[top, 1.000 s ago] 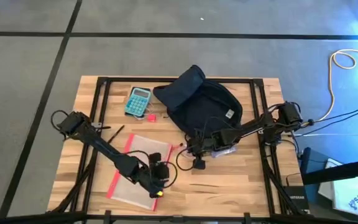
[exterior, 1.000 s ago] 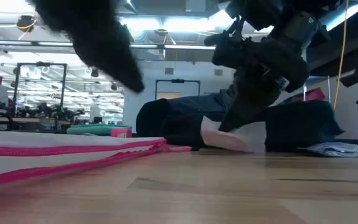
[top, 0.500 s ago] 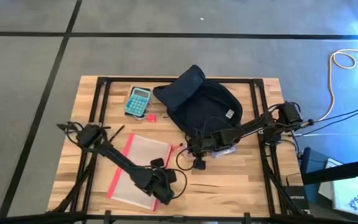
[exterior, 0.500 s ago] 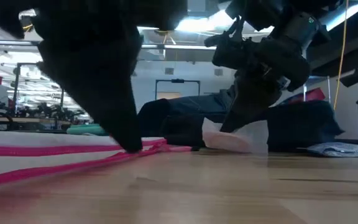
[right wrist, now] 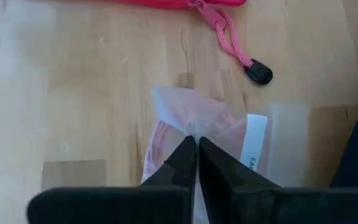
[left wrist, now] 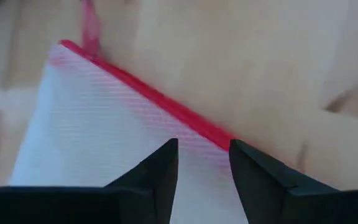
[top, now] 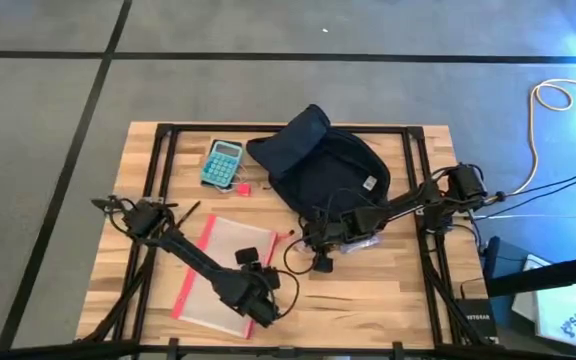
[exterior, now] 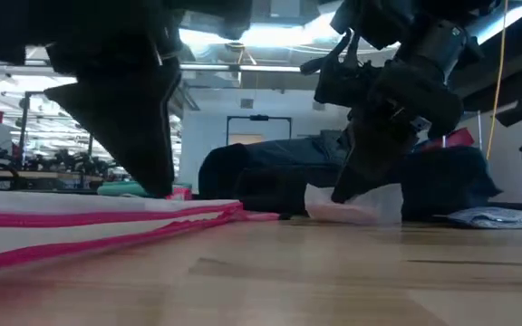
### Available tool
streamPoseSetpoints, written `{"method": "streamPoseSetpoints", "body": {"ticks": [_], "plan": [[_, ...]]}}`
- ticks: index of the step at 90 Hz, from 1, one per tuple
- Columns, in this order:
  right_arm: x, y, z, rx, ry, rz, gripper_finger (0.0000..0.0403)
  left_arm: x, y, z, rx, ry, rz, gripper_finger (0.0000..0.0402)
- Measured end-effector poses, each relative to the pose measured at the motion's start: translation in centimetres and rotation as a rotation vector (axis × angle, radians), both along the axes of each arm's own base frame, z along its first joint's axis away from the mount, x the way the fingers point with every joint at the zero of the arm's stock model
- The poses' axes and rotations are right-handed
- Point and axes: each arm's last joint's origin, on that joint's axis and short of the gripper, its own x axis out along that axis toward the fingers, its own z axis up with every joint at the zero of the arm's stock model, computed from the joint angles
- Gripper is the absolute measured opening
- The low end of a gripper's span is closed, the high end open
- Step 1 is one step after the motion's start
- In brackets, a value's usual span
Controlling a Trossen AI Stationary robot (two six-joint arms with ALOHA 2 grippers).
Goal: Unpack backpack
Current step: Put the pink earphones into the transparent zip bag
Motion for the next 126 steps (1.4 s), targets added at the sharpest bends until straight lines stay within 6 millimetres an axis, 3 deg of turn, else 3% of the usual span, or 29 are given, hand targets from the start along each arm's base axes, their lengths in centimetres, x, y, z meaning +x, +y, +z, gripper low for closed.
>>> {"method": "streamPoseSetpoints", "body": {"ticks": [21, 47, 68, 126], "plan": [[0.0, 0.0, 0.0, 0.001, 0.0, 0.0, 0.0, 0.3, -0.9, 0.1, -0.025, -0.046, -0.062, 0.0164], [0.0, 0.0, 0.0, 0.0, -0.001, 0.001, 0.0, -0.1, 0.8, -1.9, -0.042, 0.017, 0.018, 0.022], [0.0, 0.0, 0.0, 0.0, 0.0, 0.001, 0.0, 0.2, 0.9, -1.9, -0.064, -0.01, 0.045, 0.0257], [0.0, 0.0, 0.0, 0.001, -0.003, 0.001, 0.0, 0.0, 0.8, -1.7, -0.081, 0.007, 0.051, 0.0261]]}}
